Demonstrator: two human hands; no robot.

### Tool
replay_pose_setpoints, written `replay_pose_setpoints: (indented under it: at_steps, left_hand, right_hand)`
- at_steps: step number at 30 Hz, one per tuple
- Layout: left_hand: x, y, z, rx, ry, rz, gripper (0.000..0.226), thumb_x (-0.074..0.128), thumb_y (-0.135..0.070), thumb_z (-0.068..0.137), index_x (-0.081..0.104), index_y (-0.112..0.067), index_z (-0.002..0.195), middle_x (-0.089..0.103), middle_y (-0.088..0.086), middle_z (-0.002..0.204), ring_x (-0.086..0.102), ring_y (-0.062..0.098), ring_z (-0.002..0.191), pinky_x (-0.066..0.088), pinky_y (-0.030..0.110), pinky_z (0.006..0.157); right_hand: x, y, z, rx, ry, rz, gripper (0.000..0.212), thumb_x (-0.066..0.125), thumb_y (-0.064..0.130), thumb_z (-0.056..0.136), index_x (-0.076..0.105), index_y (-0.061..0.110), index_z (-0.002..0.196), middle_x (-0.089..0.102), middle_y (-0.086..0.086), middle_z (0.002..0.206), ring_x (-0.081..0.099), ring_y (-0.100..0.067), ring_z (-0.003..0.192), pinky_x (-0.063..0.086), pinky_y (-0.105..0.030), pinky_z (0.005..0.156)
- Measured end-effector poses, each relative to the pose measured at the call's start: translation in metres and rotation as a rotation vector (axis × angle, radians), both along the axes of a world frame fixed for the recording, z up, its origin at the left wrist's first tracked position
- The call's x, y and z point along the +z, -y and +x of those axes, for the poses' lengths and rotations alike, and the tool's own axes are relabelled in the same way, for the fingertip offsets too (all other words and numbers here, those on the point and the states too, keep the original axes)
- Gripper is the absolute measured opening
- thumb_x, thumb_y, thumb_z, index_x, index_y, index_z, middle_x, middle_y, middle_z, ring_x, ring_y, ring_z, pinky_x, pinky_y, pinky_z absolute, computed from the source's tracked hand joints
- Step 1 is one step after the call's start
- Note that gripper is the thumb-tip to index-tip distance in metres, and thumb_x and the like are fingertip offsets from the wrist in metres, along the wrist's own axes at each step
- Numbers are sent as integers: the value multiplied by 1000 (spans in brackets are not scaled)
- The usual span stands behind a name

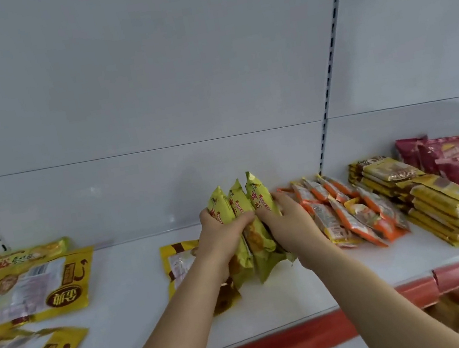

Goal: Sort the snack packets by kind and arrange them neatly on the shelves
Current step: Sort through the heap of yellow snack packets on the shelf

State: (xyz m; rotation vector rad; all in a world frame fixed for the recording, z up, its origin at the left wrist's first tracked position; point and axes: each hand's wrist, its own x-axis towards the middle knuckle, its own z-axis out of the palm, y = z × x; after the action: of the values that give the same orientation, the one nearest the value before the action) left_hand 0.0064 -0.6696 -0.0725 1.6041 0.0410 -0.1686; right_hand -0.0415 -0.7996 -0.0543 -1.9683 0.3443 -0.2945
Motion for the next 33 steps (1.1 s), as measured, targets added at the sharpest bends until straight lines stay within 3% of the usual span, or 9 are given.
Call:
replay_pose_setpoints:
  at_steps: [3, 8, 15, 18, 23, 25, 28, 30, 33]
  left_hand:
    - [-5, -10, 16, 8, 64, 163, 71, 82, -43, 84, 38, -22, 135, 62, -1, 122, 61, 23, 109, 51, 36, 94]
    - [-5, -29, 35, -7, 108, 417, 70, 74, -36, 92, 33, -12, 144, 61, 5, 121, 58, 24, 102, 45, 32, 77]
    - [-5, -18, 40, -56, 208, 673, 82, 72, -40, 93, 24, -7, 150, 45, 19, 144, 55, 39, 127, 46, 40, 99]
    - [-5, -13, 39, -107, 224, 716, 90, 61, -39, 100, 5, -7, 162, 30, 21, 155, 49, 42, 134, 42, 42, 108]
    - [-9, -11, 38, -104, 293, 880, 74, 47, -27, 105, 6, -7, 163, 23, 20, 161, 35, 43, 145, 34, 49, 119]
    - [-10, -8, 36, -75, 301, 923, 74, 47, -18, 104, 4, -7, 164, 19, 19, 163, 32, 43, 146, 33, 48, 120]
    - [-12, -4, 38, -34, 219, 944, 59, 51, -8, 98, 31, -7, 154, 32, 20, 152, 45, 44, 134, 41, 46, 110]
    - [-11, -1, 42, -19, 182, 955, 40, 50, -8, 97, 49, -3, 137, 39, 19, 145, 51, 42, 127, 44, 45, 106]
    - [-12, 0, 47, -70, 214, 936, 34, 42, -20, 104, 56, -1, 130, 43, 18, 143, 53, 38, 126, 44, 46, 107]
  right_hand:
    - [-4, -9, 18, 18, -39, -53, 23, 55, 38, 96, 51, 36, 119, 54, 20, 92, 59, -18, 102, 52, -46, 96]
    - [-6, -20, 37, 10, -88, -196, 51, 53, 34, 97, 42, 20, 145, 62, -4, 122, 58, -27, 117, 48, -39, 97]
    - [-3, 1, 43, -28, -147, -369, 63, 48, 28, 100, 22, 17, 157, 47, -13, 149, 50, -32, 129, 44, -37, 96]
    - [-4, 8, 42, 43, -200, -512, 56, 43, 22, 101, 29, 14, 155, 39, -15, 154, 40, -31, 139, 37, -36, 106]
    - [-17, 14, 44, 188, -200, -764, 33, 34, 32, 104, 58, 11, 114, 54, -11, 121, 51, -32, 119, 41, -38, 98]
    - [-23, 15, 47, 240, -192, -791, 40, 32, 42, 104, 57, 15, 119, 53, -11, 126, 46, -33, 125, 38, -42, 105]
    - [-31, 11, 45, 274, -199, -875, 59, 26, 54, 103, 35, 21, 151, 33, -13, 156, 21, -36, 147, 22, -49, 120]
    - [-38, 10, 43, 267, -192, -911, 61, 22, 54, 104, 22, 23, 156, 20, -9, 163, 10, -36, 151, 16, -51, 122]
    - [-44, 10, 45, 245, -143, -885, 60, 22, 52, 104, 23, 21, 155, 21, -10, 162, 10, -37, 151, 17, -53, 121]
